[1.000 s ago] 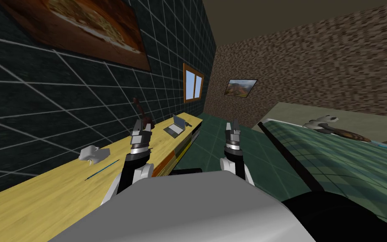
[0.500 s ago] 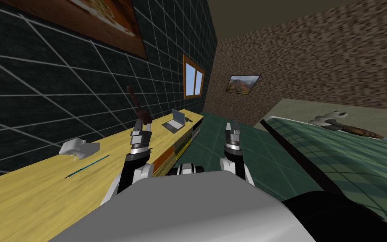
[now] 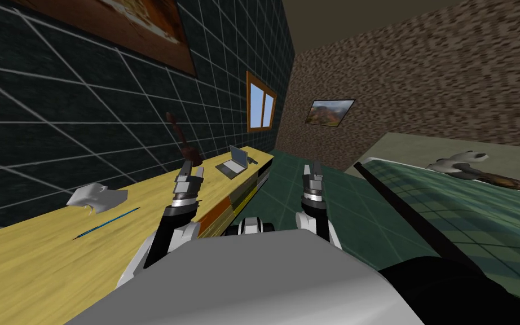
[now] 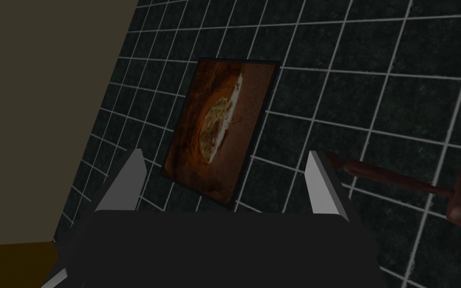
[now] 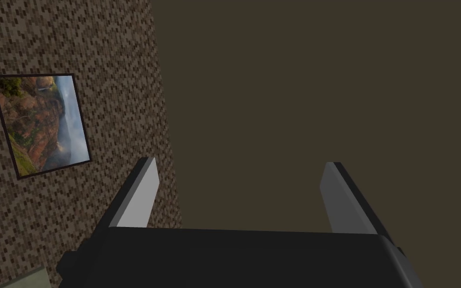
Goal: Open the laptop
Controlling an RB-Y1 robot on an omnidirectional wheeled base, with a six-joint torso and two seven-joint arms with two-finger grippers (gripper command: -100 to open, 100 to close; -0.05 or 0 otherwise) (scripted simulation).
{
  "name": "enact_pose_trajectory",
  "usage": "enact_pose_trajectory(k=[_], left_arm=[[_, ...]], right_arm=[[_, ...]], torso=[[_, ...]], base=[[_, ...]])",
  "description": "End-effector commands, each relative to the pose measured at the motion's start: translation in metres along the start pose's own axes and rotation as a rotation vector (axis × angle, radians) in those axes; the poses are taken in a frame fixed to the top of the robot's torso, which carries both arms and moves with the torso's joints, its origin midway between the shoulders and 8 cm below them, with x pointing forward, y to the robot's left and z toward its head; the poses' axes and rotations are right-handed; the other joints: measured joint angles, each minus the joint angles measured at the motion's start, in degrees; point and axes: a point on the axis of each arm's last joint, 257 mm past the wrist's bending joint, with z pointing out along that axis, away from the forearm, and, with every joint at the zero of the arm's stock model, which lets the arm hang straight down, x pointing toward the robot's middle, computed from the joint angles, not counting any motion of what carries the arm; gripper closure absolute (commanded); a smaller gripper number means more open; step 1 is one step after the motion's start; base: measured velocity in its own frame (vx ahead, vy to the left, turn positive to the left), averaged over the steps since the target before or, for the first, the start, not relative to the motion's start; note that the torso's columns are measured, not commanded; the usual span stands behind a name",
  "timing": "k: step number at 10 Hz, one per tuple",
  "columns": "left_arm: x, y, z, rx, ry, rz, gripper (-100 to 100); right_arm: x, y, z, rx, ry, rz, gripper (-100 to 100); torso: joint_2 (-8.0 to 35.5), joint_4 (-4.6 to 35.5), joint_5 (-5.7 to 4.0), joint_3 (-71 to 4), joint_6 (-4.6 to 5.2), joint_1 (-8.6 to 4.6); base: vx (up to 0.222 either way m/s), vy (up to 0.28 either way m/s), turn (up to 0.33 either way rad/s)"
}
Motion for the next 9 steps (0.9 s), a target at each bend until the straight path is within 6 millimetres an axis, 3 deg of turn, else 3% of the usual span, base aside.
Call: enact_pose_trajectory(k=[1, 9], left_arm=[[-0.007, 0.009, 0.001, -0.035, 0.012, -0.026, -100], [-0.046, 0.042, -0.002, -0.169, -0.065, -0.192, -100]], right_arm=[[0.0, 0.0, 0.0, 0.0, 0.0, 0.0, 0], [0.0, 0.0, 0.0, 0.0, 0.0, 0.0, 0]], torso=[[0.02, 0.01, -0.01, 0.01, 0.0, -0.06], [0.03, 0.01, 0.03, 0.01, 0.0, 0.11]], base=[[0.09, -0.167, 0.09], [0.103, -0.205, 0.107]])
